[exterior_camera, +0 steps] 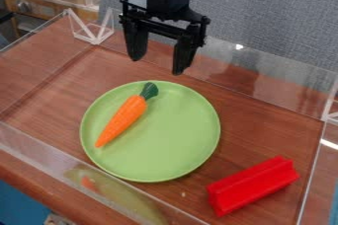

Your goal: Put the red object on the left side

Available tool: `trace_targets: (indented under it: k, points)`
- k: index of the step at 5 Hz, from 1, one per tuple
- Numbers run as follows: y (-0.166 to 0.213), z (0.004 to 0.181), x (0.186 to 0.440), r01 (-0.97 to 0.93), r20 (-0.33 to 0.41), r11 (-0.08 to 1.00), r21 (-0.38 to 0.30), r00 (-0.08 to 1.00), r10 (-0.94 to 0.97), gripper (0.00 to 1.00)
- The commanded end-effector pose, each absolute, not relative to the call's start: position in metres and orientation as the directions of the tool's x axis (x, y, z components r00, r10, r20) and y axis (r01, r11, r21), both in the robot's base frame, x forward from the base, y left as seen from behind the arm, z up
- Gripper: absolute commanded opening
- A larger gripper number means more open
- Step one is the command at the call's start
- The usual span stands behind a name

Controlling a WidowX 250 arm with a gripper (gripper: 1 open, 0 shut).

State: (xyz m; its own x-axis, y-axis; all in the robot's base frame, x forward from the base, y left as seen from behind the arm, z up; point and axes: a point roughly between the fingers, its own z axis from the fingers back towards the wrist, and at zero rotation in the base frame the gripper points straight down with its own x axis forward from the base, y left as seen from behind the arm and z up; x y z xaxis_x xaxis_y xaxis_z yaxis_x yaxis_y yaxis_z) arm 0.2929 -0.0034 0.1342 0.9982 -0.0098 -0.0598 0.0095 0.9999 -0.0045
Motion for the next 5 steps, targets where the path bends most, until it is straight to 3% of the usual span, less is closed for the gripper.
trace_targets:
  k: [1,5]
  points:
    - [-0.014,0.12,0.292,0.043,-0.064,0.999,-0.011,0.997,-0.044,1.0]
    - [-0.137,0.066,0.238,0.281,0.042,0.96,0.016,0.959,-0.281,1.0]
